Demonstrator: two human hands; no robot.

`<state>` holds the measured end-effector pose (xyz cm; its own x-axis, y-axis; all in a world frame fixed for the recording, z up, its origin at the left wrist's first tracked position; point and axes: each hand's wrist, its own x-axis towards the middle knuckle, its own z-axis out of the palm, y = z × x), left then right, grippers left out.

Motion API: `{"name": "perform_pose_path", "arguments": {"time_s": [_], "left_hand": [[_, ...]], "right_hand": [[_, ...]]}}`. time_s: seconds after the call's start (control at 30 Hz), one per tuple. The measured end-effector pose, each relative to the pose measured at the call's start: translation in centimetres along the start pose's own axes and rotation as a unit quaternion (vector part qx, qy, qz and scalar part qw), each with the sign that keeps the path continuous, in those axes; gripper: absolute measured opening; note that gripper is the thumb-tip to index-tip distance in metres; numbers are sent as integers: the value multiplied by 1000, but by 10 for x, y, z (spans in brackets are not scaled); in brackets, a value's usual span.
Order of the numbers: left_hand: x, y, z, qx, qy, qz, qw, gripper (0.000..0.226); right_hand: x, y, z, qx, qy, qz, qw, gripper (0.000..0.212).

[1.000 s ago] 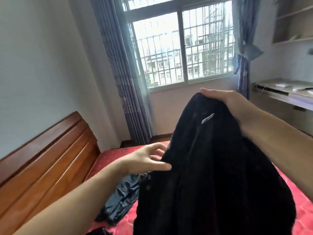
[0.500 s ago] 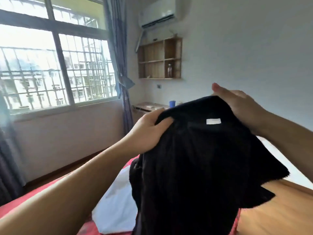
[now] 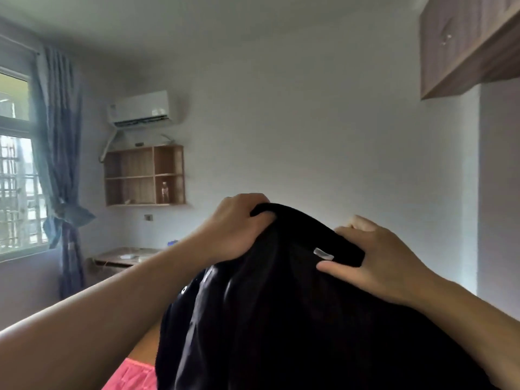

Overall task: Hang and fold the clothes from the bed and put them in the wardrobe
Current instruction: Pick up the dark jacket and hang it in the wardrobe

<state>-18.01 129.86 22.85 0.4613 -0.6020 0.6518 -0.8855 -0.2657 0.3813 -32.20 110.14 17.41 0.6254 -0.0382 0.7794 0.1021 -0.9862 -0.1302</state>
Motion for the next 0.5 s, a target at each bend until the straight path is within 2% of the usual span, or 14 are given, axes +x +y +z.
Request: {"name": "perform_pose_path", "arguments": {"time_s": [0.13, 0.2, 0.27, 0.33, 0.4, 0.5], "left_hand": [[32, 53, 53, -10, -31, 62, 998, 14], [47, 74, 82, -16, -50, 86, 995, 14], [61, 92, 111, -28, -68, 106, 992, 14], [77, 110, 140, -47, -74, 122, 989, 16], [92, 127, 168, -76, -76, 139, 985, 16], [114, 153, 210, -123, -88, 176, 973, 16]], "right_hand": [[-35, 53, -29, 30, -41, 83, 995, 68], [-53, 70, -44, 69, -82, 147, 983, 68], [-71, 85, -58, 74, -107, 196, 972, 55], [-84, 98, -72, 38, -100, 217, 970, 36], [-97, 108, -83, 6, -63, 263, 963, 20], [-114, 118, -95, 9, 12, 374, 927, 15]]}}
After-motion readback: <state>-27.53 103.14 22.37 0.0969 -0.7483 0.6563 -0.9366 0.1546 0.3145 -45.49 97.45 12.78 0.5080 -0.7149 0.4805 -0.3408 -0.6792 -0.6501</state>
